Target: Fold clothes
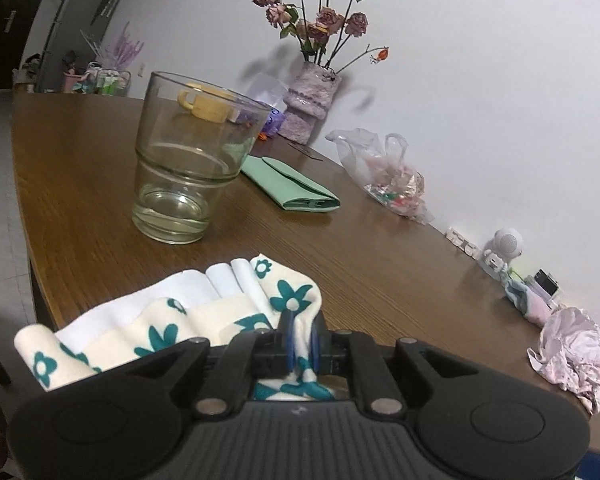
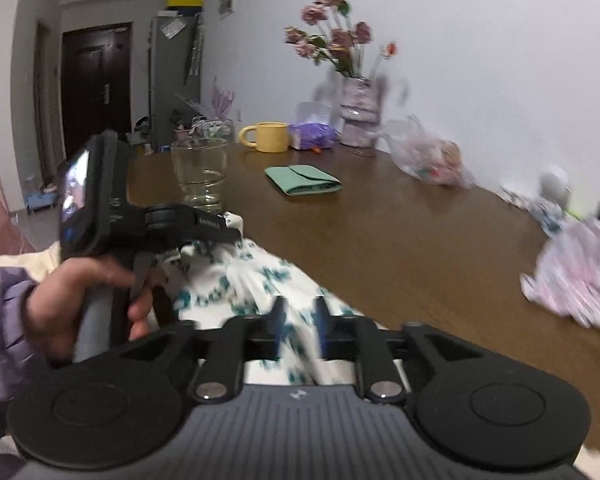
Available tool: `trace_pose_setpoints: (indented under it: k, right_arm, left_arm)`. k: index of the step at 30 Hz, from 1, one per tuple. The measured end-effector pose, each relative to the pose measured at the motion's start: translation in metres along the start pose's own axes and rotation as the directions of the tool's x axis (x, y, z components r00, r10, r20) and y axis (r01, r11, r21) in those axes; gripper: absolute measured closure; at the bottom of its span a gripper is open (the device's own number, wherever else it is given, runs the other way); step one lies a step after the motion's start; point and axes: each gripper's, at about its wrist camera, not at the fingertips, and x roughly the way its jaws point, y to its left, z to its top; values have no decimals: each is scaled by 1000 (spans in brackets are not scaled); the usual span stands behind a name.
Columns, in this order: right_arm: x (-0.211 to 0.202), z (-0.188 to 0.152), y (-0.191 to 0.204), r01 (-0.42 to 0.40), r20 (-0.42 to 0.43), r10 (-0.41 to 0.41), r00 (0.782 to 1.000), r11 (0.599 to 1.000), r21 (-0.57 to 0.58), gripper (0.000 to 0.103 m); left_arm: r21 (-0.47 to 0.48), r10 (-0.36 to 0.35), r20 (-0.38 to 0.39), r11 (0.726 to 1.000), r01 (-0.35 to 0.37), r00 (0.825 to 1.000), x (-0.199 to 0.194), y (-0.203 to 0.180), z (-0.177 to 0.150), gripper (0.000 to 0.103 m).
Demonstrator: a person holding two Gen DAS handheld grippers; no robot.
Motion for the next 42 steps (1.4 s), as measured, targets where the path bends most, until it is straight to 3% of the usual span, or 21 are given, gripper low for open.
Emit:
trace_pose_setpoints:
  k: [1, 2, 8, 10, 12, 14, 15, 16, 18, 20, 22, 25, 27, 31, 35, 42]
  right_arm:
    - [13, 2, 4, -15, -17, 15, 1000, 1000, -20, 80]
    - [21, 2, 8, -16, -37, 15, 999, 999, -31, 101]
    - [32, -9, 20, -22, -101, 21, 995, 1000, -14, 101]
    - [36, -14, 19, -3, -99, 3, 995, 1000, 2, 101]
    - [34, -18, 22, 16, -86, -16, 996, 1000, 2, 99]
    - [25, -18, 26, 39, -80, -41, 996, 999, -21, 93]
    - [12, -18, 23, 51, -57, -52, 997, 999, -11, 90]
    - [-5, -17, 18, 63, -25, -62, 998, 998, 10, 78]
    - [-40, -19, 3, 106, 33, -108, 994, 992, 62, 66]
    - [-66, -28, -24, 257, 28, -263, 964, 958, 128, 67]
    - [-82, -42, -50, 397, -20, -401, 916, 898, 187, 68]
    - [-87, -73, -85, 556, -169, -529, 831, 794, 245, 93]
    - [-95, -97, -85, 607, -218, -567, 794, 752, 257, 94]
    - [-111, -125, -62, 674, -208, -642, 738, 687, 270, 95]
    - [-109, -128, -62, 709, -206, -679, 704, 656, 259, 96]
    - [-109, -131, -108, 711, -226, -687, 691, 590, 383, 97]
  left_arm:
    - [-5, -6, -6, 1000, 6, 1000, 0, 1, 1, 94]
    - [-9, -11, -13, 1000, 11, 1000, 1, 3, 2, 94]
    - [36, -15, -26, 999, 16, 1000, -6, 1, 5, 93]
    - [20, 2, 46, 1000, -3, 999, -25, -1, 8, 90]
    - [58, -2, 138, 998, -6, 990, -45, -10, 9, 81]
    - [190, -64, 167, 981, 31, 984, -57, -29, 8, 73]
    - [253, -104, 125, 965, 69, 987, -57, -38, 7, 72]
    - [295, -141, 70, 949, 115, 988, -53, -45, 4, 72]
    - [344, -155, -6, 928, 147, 988, -44, -53, -8, 72]
    - [384, -136, -52, 912, 145, 989, -36, -57, -21, 73]
    - [402, -112, -55, 907, 125, 992, -31, -56, -31, 73]
    - [426, -97, -29, 899, 100, 995, -29, -55, -39, 72]
    - [432, -76, -18, 898, 77, 997, -29, -57, -42, 72]
    - [445, -31, 6, 895, 25, 1000, -26, -66, -47, 73]
    - [447, 7, 0, 895, -7, 1000, -17, -78, -45, 74]
    - [447, 14, -59, 894, 14, 998, 4, -93, -38, 77]
